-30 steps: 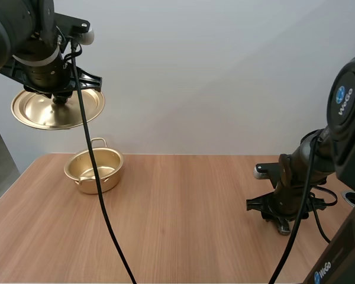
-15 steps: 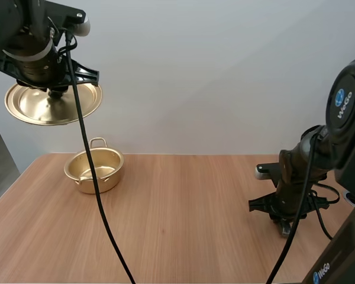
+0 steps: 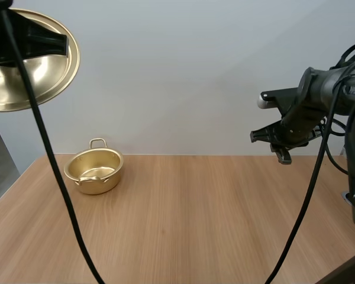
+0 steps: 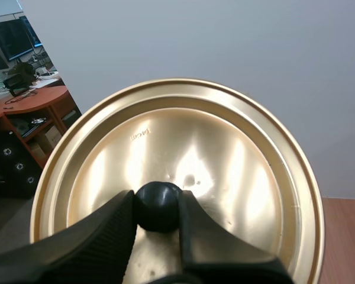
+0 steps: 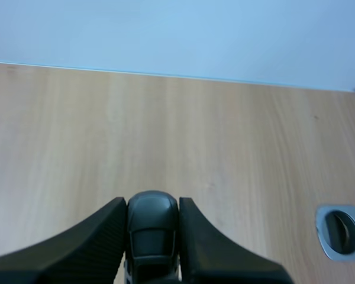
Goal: Open the pot, put the car inside, and close it
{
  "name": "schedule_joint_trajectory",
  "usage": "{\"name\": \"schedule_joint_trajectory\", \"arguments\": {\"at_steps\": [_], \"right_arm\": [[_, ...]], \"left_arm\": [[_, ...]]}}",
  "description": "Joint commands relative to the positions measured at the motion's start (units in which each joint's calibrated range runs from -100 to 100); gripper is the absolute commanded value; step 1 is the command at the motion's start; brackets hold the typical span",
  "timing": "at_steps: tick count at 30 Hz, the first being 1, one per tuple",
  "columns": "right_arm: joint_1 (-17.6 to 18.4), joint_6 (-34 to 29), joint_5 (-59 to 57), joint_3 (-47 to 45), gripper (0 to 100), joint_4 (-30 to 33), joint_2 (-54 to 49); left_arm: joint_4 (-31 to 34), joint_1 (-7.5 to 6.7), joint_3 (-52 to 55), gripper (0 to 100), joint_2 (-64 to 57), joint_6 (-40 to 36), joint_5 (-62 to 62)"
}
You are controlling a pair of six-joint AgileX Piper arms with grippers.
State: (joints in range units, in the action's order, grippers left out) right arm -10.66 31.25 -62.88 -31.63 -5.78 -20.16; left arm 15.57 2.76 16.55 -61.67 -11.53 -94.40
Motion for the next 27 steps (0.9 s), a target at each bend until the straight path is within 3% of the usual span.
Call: {"name": "schedule_joint_trajectory", "arguments": {"at_steps": [1,4,16,24,27], "right_arm": [[0.84,17.72,-8.51,3.89,0,-29.86,-0.07],[3.33,19.49,-7.96,6.32,0,-33.10,0.07],[18.34,19.49,-5.16,13.09,0,-31.62,9.50],[25.16,19.49,1.81,19.14,0,-23.96,21.48],[26.63,19.49,1.81,22.78,0,-23.96,25.80]], "left_arm": [[-0.92,0.03,-0.04,0,-3.30,0.91,-4.35],[-0.81,0.03,-0.04,0,-5.19,1.31,-5.37],[1.26,0.03,-0.04,0,-6.43,1.31,-5.60],[12.69,0.03,-0.04,0,-6.43,1.31,-5.60],[13.45,0.03,-0.04,0,-7.04,1.31,-5.60]]}}
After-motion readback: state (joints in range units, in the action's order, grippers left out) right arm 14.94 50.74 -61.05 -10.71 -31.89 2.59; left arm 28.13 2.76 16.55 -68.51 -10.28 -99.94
